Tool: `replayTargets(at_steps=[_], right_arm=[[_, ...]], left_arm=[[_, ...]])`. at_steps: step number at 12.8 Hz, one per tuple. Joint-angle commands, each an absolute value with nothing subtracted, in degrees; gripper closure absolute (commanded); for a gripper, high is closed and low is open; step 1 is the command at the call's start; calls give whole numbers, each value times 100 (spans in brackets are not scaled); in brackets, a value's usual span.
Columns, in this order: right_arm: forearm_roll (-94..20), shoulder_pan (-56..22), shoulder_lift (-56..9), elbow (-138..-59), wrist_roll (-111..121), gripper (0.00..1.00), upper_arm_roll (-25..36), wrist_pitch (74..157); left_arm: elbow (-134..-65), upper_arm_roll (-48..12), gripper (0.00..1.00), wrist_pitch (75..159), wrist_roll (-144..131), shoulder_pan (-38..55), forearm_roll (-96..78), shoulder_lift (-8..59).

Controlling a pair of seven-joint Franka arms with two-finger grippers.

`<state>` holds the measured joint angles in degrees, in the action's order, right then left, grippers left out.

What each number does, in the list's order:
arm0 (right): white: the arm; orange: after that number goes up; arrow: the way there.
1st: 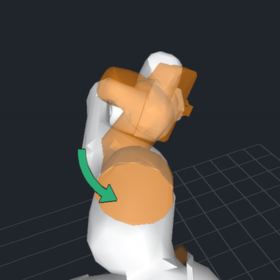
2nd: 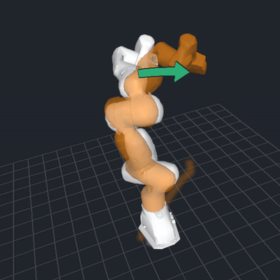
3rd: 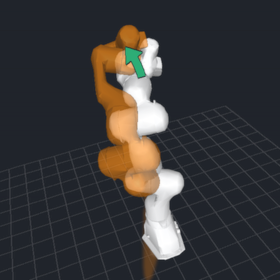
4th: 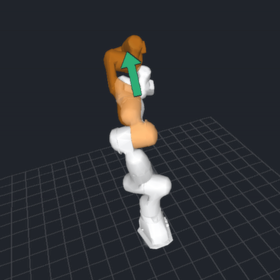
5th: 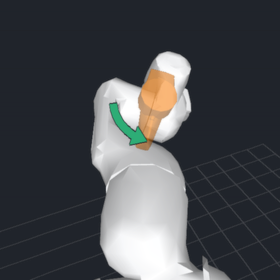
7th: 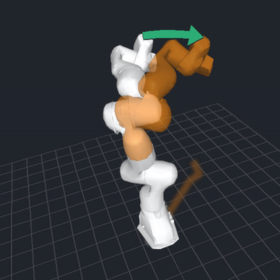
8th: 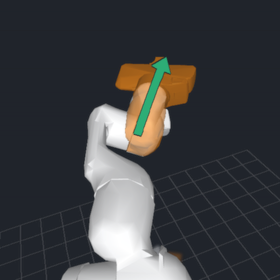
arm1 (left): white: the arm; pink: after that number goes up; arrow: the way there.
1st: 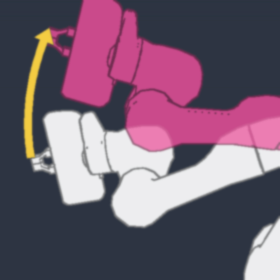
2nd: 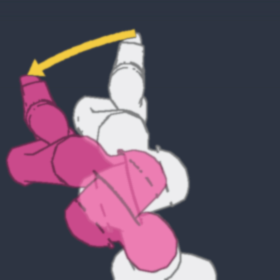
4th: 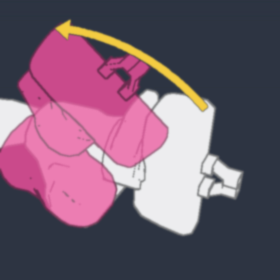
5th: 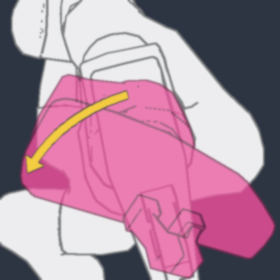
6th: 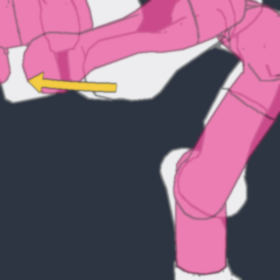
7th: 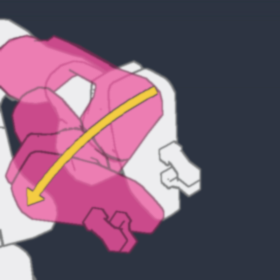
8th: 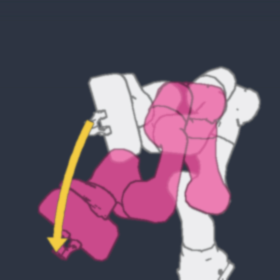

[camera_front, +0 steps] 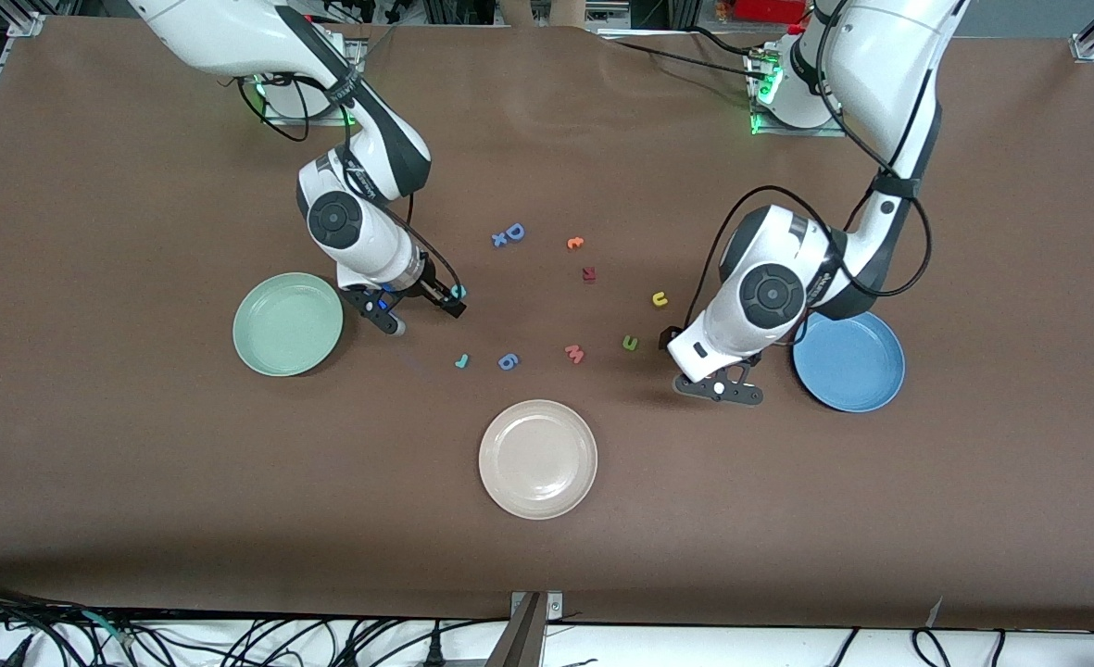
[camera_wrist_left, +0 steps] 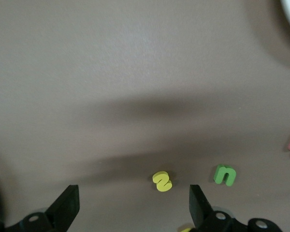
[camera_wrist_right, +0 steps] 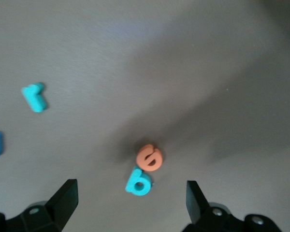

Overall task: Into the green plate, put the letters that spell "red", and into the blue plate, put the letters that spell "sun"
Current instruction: 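Grasp the orange e with the right gripper while the left gripper grasps yellow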

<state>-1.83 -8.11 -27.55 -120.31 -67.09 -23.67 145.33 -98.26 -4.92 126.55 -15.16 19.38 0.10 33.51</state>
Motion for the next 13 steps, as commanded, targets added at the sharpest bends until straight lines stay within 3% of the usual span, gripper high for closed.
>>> replayTargets(at_steps=[1,3,5,13], right_arm=[[-132,-809,-2803,-12155,-6759,1,-2338,14643],[78,-809,-2839,-12181,-6750,1,-2259,14634],[184,-809,-2848,-12173,-6759,8,-2250,14634],[237,-967,-3155,-12155,-6803,8,-2189,15038]], left_arm=[[-10159,-457,0,13181,-1783,2004,53,3357],[-10475,-466,0,13796,-1942,2021,-9,3506],[-10696,-466,0,14316,-2205,2030,-9,3577],[-10793,-466,0,14475,-3366,2320,61,3674]])
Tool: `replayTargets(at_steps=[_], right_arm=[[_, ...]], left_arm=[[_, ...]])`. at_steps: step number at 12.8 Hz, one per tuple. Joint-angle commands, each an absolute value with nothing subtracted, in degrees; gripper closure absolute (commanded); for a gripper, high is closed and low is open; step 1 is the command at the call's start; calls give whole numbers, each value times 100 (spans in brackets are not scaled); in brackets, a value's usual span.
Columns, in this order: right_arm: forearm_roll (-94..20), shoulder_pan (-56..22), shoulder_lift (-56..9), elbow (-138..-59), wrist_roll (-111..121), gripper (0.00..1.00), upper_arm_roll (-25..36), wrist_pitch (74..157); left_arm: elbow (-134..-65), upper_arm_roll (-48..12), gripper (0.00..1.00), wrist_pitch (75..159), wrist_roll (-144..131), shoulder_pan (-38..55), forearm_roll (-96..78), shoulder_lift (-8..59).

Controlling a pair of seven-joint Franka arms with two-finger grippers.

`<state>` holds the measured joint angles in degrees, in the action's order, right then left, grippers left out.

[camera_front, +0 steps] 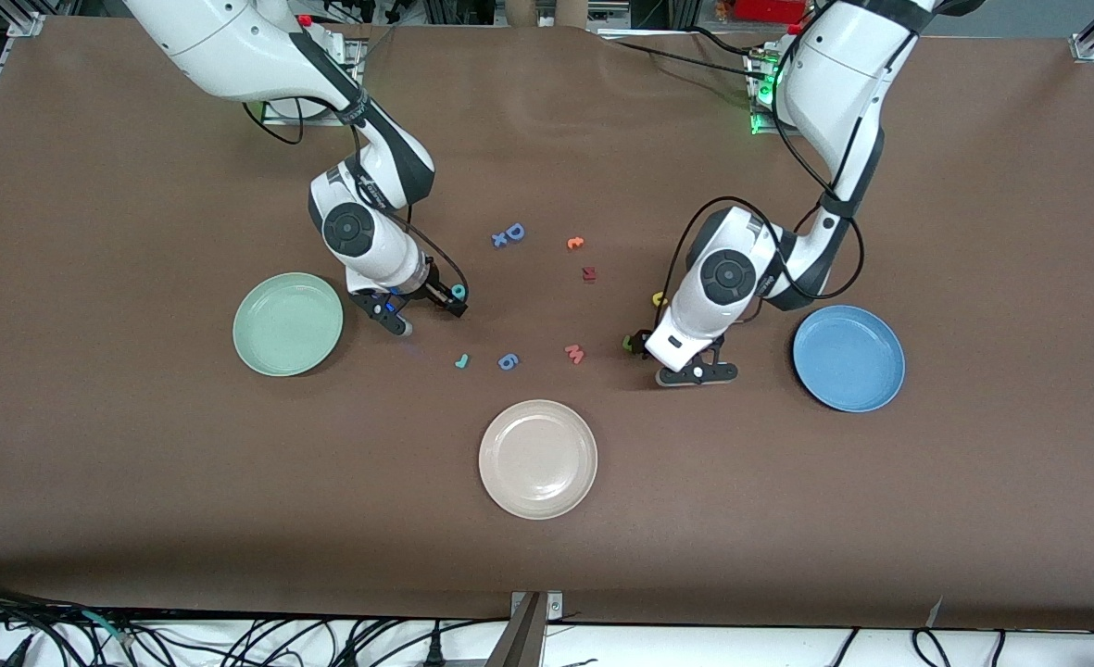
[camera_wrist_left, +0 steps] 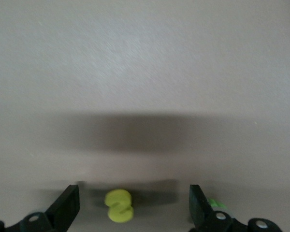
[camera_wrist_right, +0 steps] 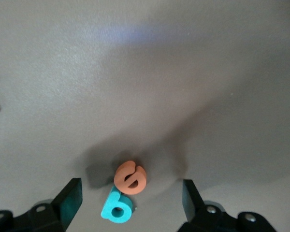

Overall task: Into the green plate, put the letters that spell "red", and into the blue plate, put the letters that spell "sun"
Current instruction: 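Grasp the orange e with the right gripper while the left gripper grasps yellow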

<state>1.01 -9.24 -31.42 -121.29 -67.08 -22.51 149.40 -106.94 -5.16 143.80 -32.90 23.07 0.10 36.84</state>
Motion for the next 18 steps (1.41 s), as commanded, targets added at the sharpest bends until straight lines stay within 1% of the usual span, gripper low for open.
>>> replayTargets(at_steps=[1,2,3,5,7,8,9,10,11,12,13,15,16,17,18], right_arm=[[237,-993,-3155,-12155,-6794,13,-2162,15038],[263,-1002,-3155,-12155,-6785,14,-2153,15029],[394,-993,-3155,-12164,-6785,26,-2092,15029],[483,-993,-3155,-12173,-6785,27,-2048,15021],[501,-1002,-3155,-12173,-6776,27,-2048,15021],[527,-1002,-3155,-12173,-6785,31,-2048,15021],[519,-993,-3155,-12173,-6785,39,-2048,15021],[519,-993,-3155,-12173,-6811,38,-2057,15021],[519,-1028,-3155,-12173,-6881,38,-2057,15021],[519,-1072,-3155,-12173,-6925,38,-2057,15021],[519,-1081,-3164,-12173,-6926,38,-2057,15021],[519,-1081,-3164,-12173,-6926,39,-2057,15021],[519,-1081,-3164,-12164,-6926,46,-2057,15021],[519,-1098,-3164,-12164,-6926,56,-2057,15021],[527,-1099,-3164,-12164,-6917,66,-2057,15021]], left_arm=[[-10793,-466,0,14476,-3366,2312,62,3674],[-10793,-466,1,14476,-3366,2312,62,3683],[-10793,-466,2,14476,-3349,2303,62,3674],[-10819,-457,10,14467,-3104,2268,70,3674],[-10819,-466,11,14467,-3050,2171,70,3665],[-10819,-457,18,14467,-3050,2180,70,3665],[-10819,-457,21,14467,-3059,2171,70,3656],[-10828,-466,32,14449,-3059,2162,70,3656],[-10863,-466,50,14449,-3059,2171,70,3648],[-10863,-466,65,14449,-3059,2171,70,3647],[-10872,-466,74,14449,-3059,2171,70,3647],[-10916,-466,79,14449,-3076,2171,70,3647],[-10916,-466,80,14449,-3076,2171,70,3647],[-10942,-457,84,14449,-3067,2171,70,3647],[-10951,-457,84,14449,-3059,2171,70,3656]])
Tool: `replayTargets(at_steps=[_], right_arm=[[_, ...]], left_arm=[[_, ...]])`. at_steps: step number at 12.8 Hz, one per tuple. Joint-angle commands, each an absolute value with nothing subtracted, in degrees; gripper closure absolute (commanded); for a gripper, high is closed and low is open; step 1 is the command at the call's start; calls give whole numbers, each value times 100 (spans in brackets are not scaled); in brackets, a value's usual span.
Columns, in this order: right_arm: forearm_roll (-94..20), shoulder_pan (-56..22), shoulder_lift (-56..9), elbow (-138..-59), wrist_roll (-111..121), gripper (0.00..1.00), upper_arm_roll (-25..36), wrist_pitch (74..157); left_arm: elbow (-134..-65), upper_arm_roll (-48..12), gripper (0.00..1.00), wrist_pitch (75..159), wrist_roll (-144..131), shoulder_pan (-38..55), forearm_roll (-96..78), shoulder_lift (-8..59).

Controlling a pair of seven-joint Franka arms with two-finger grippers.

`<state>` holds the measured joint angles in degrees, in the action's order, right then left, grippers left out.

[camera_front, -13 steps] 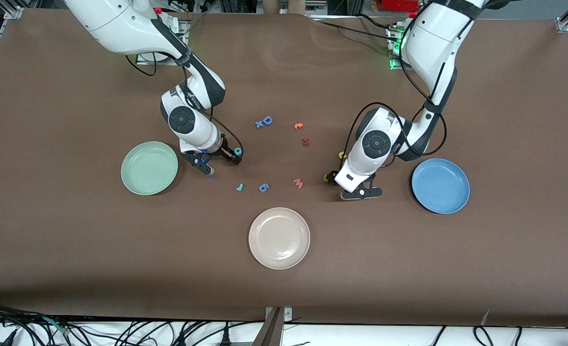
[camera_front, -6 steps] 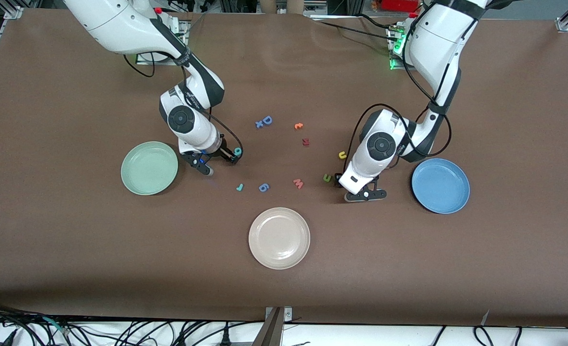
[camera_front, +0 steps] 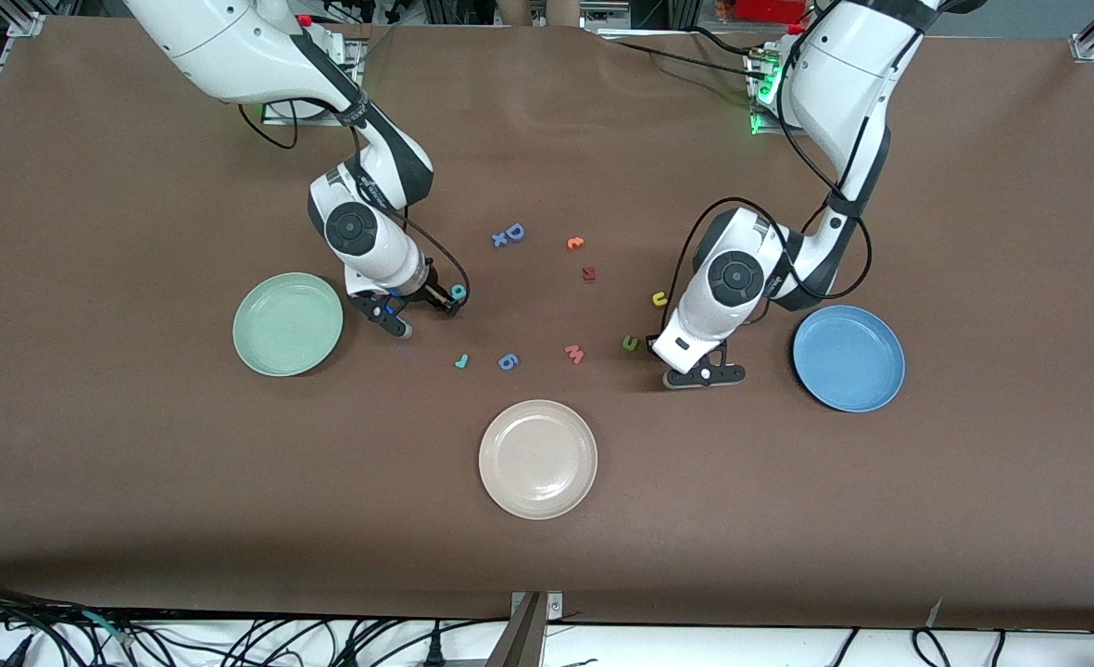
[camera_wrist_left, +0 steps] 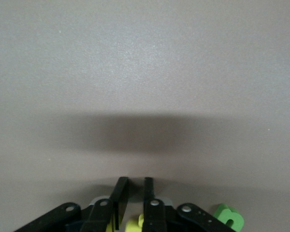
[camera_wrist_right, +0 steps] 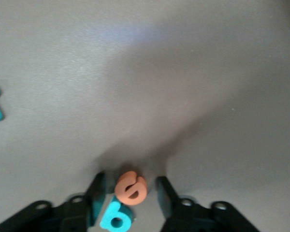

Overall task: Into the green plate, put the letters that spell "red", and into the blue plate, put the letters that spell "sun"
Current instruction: 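Grasp the orange e with the right gripper while the left gripper grasps yellow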

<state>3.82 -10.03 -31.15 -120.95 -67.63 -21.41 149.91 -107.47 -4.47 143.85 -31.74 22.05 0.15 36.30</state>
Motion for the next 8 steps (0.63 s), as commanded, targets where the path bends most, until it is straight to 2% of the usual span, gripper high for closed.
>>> replayTargets(at_steps=[1,2,5,8], right_arm=[[519,-1099,-3164,-12164,-6917,76,-2057,15021],[519,-1107,-3164,-12164,-6926,80,-2057,15021],[527,-1099,-3103,-12147,-6865,80,-2057,14977],[519,-1064,-2735,-11858,-6733,80,-2030,13926]], left_arm=[[-10942,-457,84,14449,-3059,2171,70,3648],[-10925,-457,84,14397,-3050,2162,70,3621],[-10899,-457,84,14379,-3120,2136,70,3604],[-10881,-466,83,14379,-3155,2145,70,3595]])
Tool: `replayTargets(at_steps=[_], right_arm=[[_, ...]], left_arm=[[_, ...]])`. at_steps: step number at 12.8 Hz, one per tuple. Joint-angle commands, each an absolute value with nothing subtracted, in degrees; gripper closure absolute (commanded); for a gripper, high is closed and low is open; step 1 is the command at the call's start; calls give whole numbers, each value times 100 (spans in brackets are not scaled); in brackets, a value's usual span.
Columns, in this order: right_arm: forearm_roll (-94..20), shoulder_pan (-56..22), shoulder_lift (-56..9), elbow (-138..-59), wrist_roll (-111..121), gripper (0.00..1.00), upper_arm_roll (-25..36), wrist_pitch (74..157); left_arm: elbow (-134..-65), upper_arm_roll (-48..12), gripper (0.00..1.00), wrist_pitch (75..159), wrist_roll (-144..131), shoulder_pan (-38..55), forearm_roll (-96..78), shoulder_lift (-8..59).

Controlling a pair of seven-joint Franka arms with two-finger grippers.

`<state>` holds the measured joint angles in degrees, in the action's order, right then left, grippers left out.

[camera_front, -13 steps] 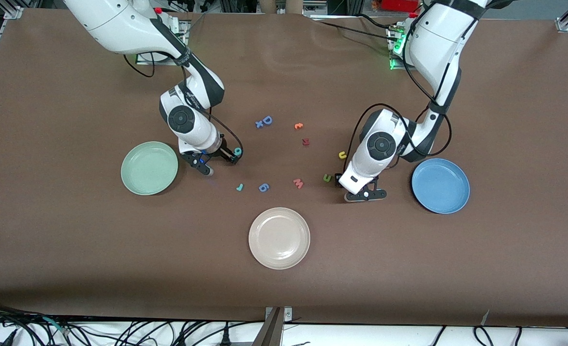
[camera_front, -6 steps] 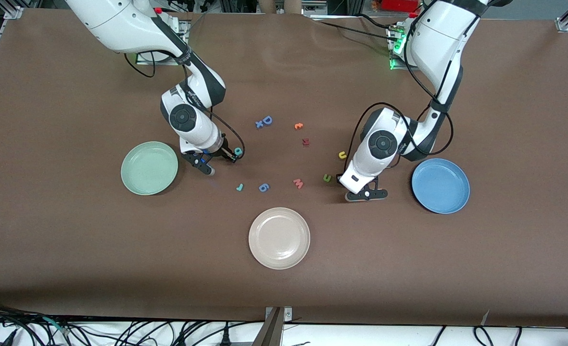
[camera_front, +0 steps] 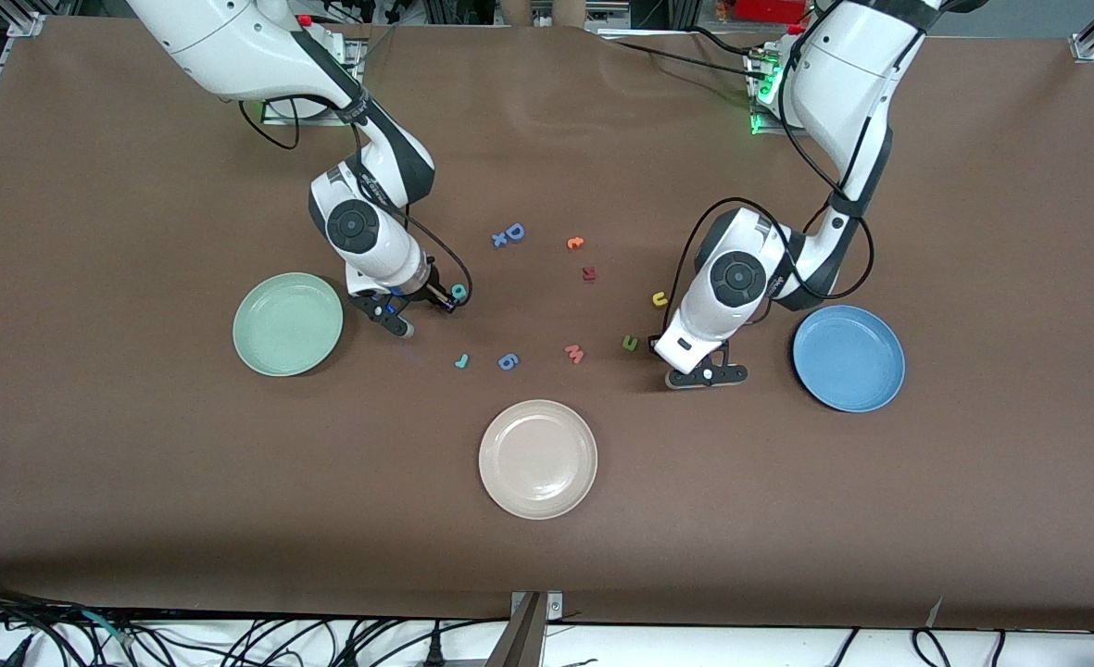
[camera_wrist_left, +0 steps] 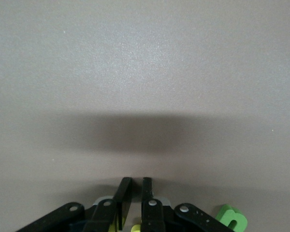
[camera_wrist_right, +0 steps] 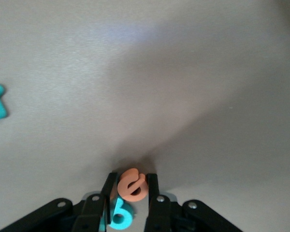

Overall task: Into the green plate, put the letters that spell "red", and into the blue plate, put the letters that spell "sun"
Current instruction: 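Drop the orange e on the green plate while the left gripper lifts yellow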

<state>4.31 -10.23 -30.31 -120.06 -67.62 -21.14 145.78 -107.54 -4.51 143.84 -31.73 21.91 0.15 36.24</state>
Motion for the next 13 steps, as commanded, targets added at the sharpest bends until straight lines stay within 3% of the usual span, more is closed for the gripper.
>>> replayTargets(at_steps=[1,3,6,10,13], right_arm=[[519,-1063,-2568,-11700,-6654,80,-1995,13496],[519,-1046,-2339,-11366,-6339,80,-1865,12608],[483,-1037,-1988,-11232,-5103,80,-1242,11840],[414,-1037,-1810,-11417,-2546,80,164,11646],[404,-1020,-1994,-11854,-1435,79,781,12415]], left_arm=[[-10881,-466,82,14370,-3155,2145,62,3551],[-10881,-475,78,14274,-3234,2206,53,3507],[-10942,-597,59,14194,-3488,2259,44,3436],[-11144,-598,61,14203,-3446,2329,70,3445],[-11197,-589,62,14194,-3419,2329,79,3445]])
